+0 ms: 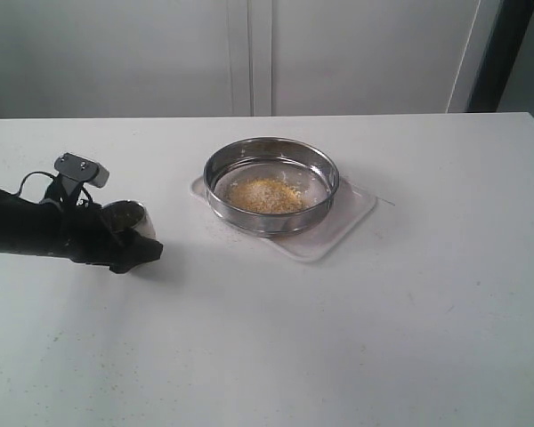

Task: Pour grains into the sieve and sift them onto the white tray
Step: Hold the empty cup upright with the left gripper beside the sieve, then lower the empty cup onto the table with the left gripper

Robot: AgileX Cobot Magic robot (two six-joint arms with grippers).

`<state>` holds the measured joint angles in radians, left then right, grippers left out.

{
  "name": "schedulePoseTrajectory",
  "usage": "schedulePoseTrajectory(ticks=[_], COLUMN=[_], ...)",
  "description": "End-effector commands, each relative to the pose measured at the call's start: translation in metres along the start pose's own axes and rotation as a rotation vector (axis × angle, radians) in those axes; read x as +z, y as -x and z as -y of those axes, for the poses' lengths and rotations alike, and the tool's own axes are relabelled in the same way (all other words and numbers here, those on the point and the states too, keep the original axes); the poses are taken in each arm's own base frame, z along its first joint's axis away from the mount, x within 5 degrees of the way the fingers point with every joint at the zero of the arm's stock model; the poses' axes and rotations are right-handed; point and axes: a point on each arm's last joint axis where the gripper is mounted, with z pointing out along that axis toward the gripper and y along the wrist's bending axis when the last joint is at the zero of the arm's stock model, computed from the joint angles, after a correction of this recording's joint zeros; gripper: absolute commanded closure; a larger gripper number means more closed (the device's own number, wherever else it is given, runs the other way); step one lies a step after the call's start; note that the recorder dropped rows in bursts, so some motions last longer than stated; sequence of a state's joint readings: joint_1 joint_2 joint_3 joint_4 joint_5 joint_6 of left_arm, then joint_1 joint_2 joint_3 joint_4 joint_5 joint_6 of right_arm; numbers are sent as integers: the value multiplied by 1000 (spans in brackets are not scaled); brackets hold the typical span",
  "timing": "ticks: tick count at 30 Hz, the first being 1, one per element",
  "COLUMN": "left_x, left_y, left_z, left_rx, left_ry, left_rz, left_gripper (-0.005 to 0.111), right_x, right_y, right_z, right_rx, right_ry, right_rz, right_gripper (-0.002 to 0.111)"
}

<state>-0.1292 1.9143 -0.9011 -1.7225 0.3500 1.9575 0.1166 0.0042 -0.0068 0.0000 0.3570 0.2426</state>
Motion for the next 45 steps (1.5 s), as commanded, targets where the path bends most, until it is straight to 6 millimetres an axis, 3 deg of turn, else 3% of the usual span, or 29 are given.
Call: schedulePoseTrajectory(ticks=[1,21,31,37,45], left_x=[-12,-16,-3,-3,-15], left_y=[15,18,3,5,18], left_z=[6,6,0,3,6], left_rx=[112,98,101,127,153], left_ry=[-17,5,11,-15,-5], left_rz=[76,76,17,36,79], left_gripper=[25,25,25,2,1], right_x=[0,0,0,0,0], right_y=[-1,-1,-1,-1,-1], right_z=[0,0,0,0,0], right_rx=[-6,-6,-6,-6,-6], right_ry=[2,2,2,2,2], right_rz=[12,12,12,12,12], right_gripper=[108,108,108,108,108])
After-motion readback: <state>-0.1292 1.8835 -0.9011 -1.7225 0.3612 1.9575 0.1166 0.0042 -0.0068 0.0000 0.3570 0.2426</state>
